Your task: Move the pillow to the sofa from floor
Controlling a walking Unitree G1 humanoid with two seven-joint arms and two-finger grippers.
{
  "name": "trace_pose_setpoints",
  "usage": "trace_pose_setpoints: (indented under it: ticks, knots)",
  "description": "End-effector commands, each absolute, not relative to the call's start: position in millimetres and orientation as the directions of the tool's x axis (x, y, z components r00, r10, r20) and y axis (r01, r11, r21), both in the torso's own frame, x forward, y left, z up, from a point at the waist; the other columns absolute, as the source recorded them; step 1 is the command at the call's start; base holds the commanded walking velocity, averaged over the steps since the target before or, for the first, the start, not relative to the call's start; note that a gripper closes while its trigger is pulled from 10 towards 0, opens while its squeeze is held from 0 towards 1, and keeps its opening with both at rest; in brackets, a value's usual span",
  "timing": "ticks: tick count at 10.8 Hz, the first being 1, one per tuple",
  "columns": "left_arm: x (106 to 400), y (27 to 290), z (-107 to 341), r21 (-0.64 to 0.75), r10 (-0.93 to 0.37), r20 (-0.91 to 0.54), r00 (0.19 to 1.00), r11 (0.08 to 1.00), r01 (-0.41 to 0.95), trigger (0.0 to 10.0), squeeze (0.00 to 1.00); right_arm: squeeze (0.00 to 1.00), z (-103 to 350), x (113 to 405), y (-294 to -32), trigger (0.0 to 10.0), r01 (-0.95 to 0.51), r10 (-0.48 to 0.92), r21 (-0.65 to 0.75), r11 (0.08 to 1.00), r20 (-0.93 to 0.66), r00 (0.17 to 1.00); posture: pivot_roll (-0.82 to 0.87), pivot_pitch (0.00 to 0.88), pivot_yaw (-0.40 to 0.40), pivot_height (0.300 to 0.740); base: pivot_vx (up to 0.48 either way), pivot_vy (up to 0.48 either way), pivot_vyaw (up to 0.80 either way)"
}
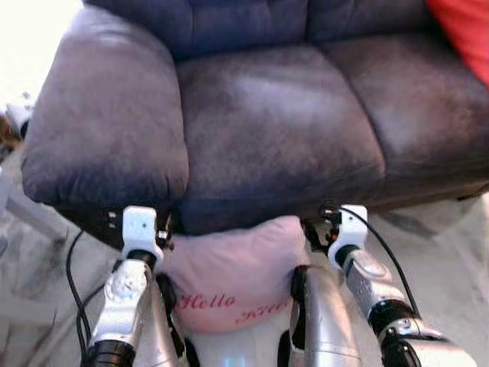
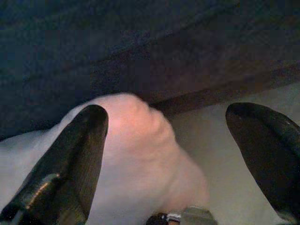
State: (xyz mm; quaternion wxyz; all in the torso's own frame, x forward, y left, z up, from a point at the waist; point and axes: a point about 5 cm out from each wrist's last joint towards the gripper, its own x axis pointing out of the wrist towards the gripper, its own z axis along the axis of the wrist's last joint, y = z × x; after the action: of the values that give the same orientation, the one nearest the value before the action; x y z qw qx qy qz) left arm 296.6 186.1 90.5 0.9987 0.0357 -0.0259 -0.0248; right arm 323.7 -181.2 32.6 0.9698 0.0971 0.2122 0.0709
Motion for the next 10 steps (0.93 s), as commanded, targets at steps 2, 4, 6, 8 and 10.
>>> trace_pose_setpoints:
  ticks: [2,4,6,8,10]
  knots:
    - [297.8,194.3,123.5,0.032,-0.011,0.141,0.990,0.999,0.007,10.0,0.00,0.00,27.8,320.7,-175.8,10.0,-0.118,0.225,0.271,0.955,-0.405,0.886,0.10,0.292,-0.034,0.473,0.000,0.000,0.00]
    - [293.6,203.5,149.6,0.034,0.032,0.214,0.976,0.999,-0.040,10.0,0.00,0.00,27.7,320.8,-172.4,10.0,-0.135,0.257,0.309,0.941,-0.397,0.881,0.12,0.332,-0.031,0.473,0.000,0.000,0.00]
    - [288.2,208.7,179.0,0.006,0.082,0.298,0.951,0.996,-0.088,10.0,0.00,0.00,33.6,324.0,-168.5,10.0,-0.168,0.298,0.364,0.916,-0.338,0.892,0.14,0.361,-0.038,0.473,0.000,0.000,0.00]
    - [283.2,201.6,193.4,-0.018,0.063,0.330,0.942,0.998,-0.061,10.0,0.00,0.00,42.8,328.3,-164.8,10.0,-0.214,0.330,0.399,0.892,-0.247,0.911,0.15,0.374,-0.038,0.473,0.000,0.000,0.00]
    - [277.8,198.4,209.6,-0.025,0.042,0.352,0.935,0.999,-0.035,10.0,0.00,0.00,53.6,334.5,-164.6,10.0,-0.239,0.337,0.429,0.871,-0.169,0.926,0.16,0.384,-0.039,0.473,0.000,0.000,0.00]
